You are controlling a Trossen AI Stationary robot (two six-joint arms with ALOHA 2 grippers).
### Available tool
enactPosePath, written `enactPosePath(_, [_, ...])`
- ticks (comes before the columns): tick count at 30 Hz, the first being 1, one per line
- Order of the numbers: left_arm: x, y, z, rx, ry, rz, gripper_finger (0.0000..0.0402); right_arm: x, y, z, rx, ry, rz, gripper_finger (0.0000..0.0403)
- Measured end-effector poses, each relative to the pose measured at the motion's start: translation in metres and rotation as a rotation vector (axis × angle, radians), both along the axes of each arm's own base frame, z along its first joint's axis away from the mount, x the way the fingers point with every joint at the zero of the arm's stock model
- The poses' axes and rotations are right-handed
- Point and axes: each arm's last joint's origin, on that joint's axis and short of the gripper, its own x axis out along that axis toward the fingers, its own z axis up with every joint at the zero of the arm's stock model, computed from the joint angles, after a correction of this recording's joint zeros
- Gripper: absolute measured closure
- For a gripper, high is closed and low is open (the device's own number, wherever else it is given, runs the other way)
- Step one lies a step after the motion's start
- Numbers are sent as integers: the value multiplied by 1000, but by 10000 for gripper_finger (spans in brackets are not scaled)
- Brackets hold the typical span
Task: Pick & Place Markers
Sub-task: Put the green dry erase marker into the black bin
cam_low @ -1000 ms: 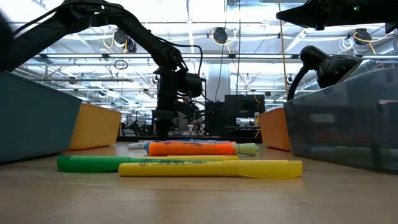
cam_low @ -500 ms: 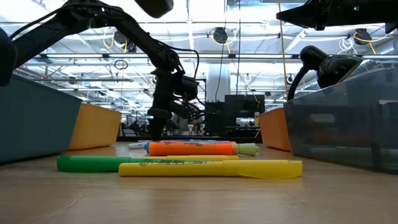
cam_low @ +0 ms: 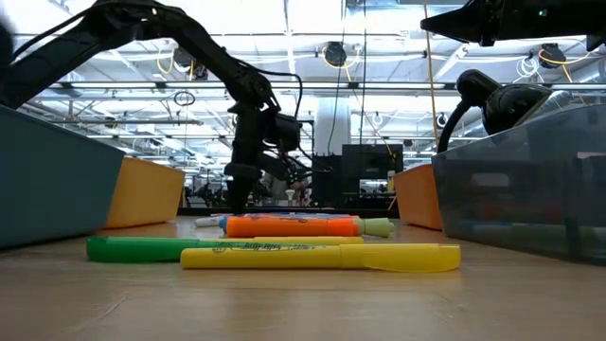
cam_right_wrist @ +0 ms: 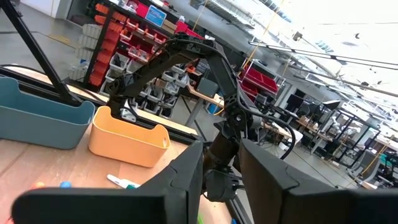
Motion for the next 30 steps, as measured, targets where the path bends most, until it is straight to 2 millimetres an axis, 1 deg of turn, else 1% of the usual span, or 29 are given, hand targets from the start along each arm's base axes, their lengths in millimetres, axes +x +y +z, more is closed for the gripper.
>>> enactPosePath(2, [1,-2,13,24,-34,-1,381,0,0,0,3,-1,0,310])
enactPosePath(5, [-1,-7,43,69,-102,-8,392,0,0,0,11,-3,1,310])
enactPosePath(7, [-2,-12,58,91,-140,-15,399,0,0,0,15,-3,2,310])
enactPosePath(13, [-6,-35,121,124,-375,-26,401,0,0,0,28,-3,3,310])
enactPosePath(15, [-7,-44,133,138,-399,-42,401,0,0,0,46,-8,7,310])
enactPosePath(17, [-7,-49,137,175,-394,-38,393,0,0,0,54,-9,8,310])
enactPosePath(18, [-6,-49,139,191,-399,-15,387,0,0,0,55,-10,8,310])
enactPosePath(20, [-4,-43,136,220,-419,63,371,0,0,0,55,-8,8,310])
enactPosePath(22, [0,-32,125,228,-409,111,351,0,0,0,55,-9,8,310])
enactPosePath(24, [2,-16,104,203,-383,156,327,0,0,0,55,-9,8,310])
enactPosePath(26, [3,2,80,150,-375,215,300,0,0,0,54,-9,8,310])
enactPosePath(30, [-5,37,36,122,-301,255,246,0,0,0,53,-8,8,310])
